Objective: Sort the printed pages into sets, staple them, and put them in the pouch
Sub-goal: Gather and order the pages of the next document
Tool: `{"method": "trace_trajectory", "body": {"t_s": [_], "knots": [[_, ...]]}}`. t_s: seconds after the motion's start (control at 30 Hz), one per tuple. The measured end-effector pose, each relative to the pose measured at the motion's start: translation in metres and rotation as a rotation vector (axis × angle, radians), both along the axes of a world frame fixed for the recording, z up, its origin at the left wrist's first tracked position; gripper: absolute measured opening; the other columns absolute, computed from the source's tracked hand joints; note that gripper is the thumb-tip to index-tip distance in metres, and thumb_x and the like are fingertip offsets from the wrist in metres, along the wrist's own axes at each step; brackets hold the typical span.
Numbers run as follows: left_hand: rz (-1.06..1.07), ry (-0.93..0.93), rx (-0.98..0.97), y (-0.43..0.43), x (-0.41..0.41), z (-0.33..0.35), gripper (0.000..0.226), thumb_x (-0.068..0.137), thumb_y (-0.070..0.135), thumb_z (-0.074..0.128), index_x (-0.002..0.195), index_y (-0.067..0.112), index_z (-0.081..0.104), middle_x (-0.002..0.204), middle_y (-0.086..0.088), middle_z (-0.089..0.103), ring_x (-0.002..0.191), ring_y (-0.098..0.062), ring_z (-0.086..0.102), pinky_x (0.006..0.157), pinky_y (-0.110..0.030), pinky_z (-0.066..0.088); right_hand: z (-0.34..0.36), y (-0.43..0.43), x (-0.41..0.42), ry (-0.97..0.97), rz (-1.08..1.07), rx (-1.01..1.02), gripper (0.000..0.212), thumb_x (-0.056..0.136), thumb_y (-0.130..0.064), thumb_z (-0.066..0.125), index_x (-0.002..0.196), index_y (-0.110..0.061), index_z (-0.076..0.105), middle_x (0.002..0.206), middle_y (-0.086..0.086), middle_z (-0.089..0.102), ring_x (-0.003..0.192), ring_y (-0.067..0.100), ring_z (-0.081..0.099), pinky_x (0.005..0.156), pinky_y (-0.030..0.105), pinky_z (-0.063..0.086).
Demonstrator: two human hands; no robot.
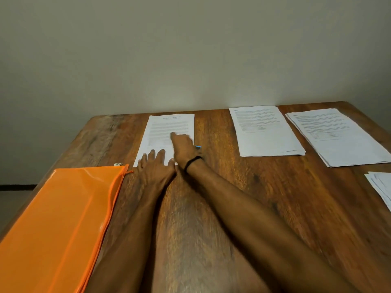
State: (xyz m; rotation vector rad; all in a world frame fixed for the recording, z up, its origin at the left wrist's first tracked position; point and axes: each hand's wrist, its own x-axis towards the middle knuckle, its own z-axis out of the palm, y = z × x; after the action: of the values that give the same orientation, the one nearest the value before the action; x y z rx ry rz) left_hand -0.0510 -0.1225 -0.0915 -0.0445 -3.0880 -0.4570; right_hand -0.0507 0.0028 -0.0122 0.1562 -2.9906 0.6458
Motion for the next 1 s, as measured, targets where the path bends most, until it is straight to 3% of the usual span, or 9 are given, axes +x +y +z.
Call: {"method": "trace_trajectory", "body": {"t_s": [0.17, 0.27, 0.37, 0.43, 0.5, 0.57, 0.7, 0.8, 1.0], "knots": [[0.000, 0.055, -0.019, -0.003, -0.004, -0.005, 0.064, 0.095, 0.065, 0.028, 0.150, 0.032, 0.032, 0.159, -0.008, 0.034, 0.146, -0.033, 0.029, 0.119, -0.051, 0.023, -0.031, -0.011, -0.024, -0.085, 0.080, 0.163, 0.037, 0.092, -0.009, 0.060, 0.128, -0.006, 0.050, 0.124, 0.019, 0.061, 0.115, 0.035, 0.056, 0.093, 0.039, 0.042], [-0.005, 0.055, -0.052, -0.004, -0.009, -0.007, 0.068, 0.094, 0.068, 0.023, 0.149, 0.031, 0.034, 0.157, -0.009, 0.037, 0.143, -0.033, 0.034, 0.118, -0.053, 0.027, -0.039, 0.005, -0.024, 0.012, 0.034, -0.035, 0.021, 0.096, -0.008, 0.054, 0.117, -0.003, 0.056, 0.114, 0.019, 0.067, 0.106, 0.036, 0.061, 0.081, 0.039, 0.046], [-0.020, 0.061, -0.046, -0.003, -0.010, -0.006, 0.072, 0.092, 0.070, 0.022, 0.148, 0.028, 0.035, 0.156, -0.009, 0.039, 0.141, -0.033, 0.036, 0.117, -0.053, 0.029, -0.037, 0.038, -0.008, 0.113, -0.088, -0.252, 0.025, 0.100, -0.013, 0.053, 0.121, -0.003, 0.061, 0.118, 0.017, 0.068, 0.099, 0.030, 0.065, 0.081, 0.039, 0.056], [-0.042, 0.042, -0.060, -0.004, -0.010, -0.008, 0.071, 0.095, 0.070, 0.024, 0.151, 0.027, 0.031, 0.160, -0.009, 0.033, 0.145, -0.032, 0.031, 0.121, -0.050, 0.025, -0.038, 0.072, 0.006, 0.169, -0.194, -0.296, 0.021, 0.100, -0.015, 0.053, 0.112, -0.004, 0.067, 0.112, 0.015, 0.069, 0.090, 0.025, 0.065, 0.075, 0.032, 0.054], [-0.052, 0.021, -0.065, -0.006, -0.010, -0.008, 0.074, 0.095, 0.070, 0.025, 0.154, 0.025, 0.027, 0.162, -0.009, 0.028, 0.148, -0.030, 0.028, 0.122, -0.047, 0.022, -0.042, 0.110, 0.019, 0.220, -0.376, -0.339, 0.021, 0.100, -0.018, 0.053, 0.108, -0.005, 0.068, 0.110, 0.015, 0.069, 0.095, 0.026, 0.064, 0.081, 0.033, 0.053], [-0.045, 0.017, -0.025, -0.004, -0.006, -0.005, 0.079, 0.093, 0.072, 0.024, 0.155, 0.023, 0.026, 0.163, -0.008, 0.027, 0.148, -0.029, 0.027, 0.123, -0.046, 0.020, -0.049, 0.150, 0.034, 0.281, -0.604, -0.356, 0.024, 0.100, -0.022, 0.055, 0.119, -0.011, 0.065, 0.117, 0.010, 0.067, 0.107, 0.025, 0.061, 0.091, 0.035, 0.052], [-0.004, -0.050, 0.146, 0.005, 0.015, 0.013, 0.075, 0.096, 0.062, 0.042, 0.156, 0.020, 0.025, 0.163, -0.008, 0.025, 0.148, -0.028, 0.028, 0.122, -0.043, 0.021, -0.065, 0.219, 0.057, 0.297, -0.913, -0.210, 0.053, 0.093, -0.037, 0.064, 0.139, -0.016, 0.048, 0.138, 0.013, 0.055, 0.127, 0.029, 0.049, 0.103, 0.042, 0.045], [0.008, -0.085, 0.289, 0.010, 0.027, 0.027, 0.076, 0.094, 0.051, 0.057, 0.155, 0.017, 0.027, 0.162, -0.010, 0.028, 0.144, -0.031, 0.033, 0.120, -0.045, 0.025, -0.072, 0.249, 0.065, 0.213, -1.064, -0.187, 0.084, 0.085, -0.054, 0.068, 0.149, -0.013, 0.032, 0.153, 0.024, 0.033, 0.143, 0.039, 0.029, 0.117, 0.049, 0.028], [0.001, -0.125, 0.356, 0.015, 0.040, 0.040, 0.075, 0.091, 0.028, 0.070, 0.152, 0.010, 0.032, 0.158, -0.016, 0.033, 0.140, -0.035, 0.038, 0.119, -0.048, 0.029, -0.069, 0.259, 0.054, 0.034, -1.132, -0.191, 0.118, 0.077, -0.075, 0.060, 0.157, -0.010, 0.003, 0.163, 0.027, 0.007, 0.151, 0.042, 0.008, 0.123, 0.049, 0.011]]}}
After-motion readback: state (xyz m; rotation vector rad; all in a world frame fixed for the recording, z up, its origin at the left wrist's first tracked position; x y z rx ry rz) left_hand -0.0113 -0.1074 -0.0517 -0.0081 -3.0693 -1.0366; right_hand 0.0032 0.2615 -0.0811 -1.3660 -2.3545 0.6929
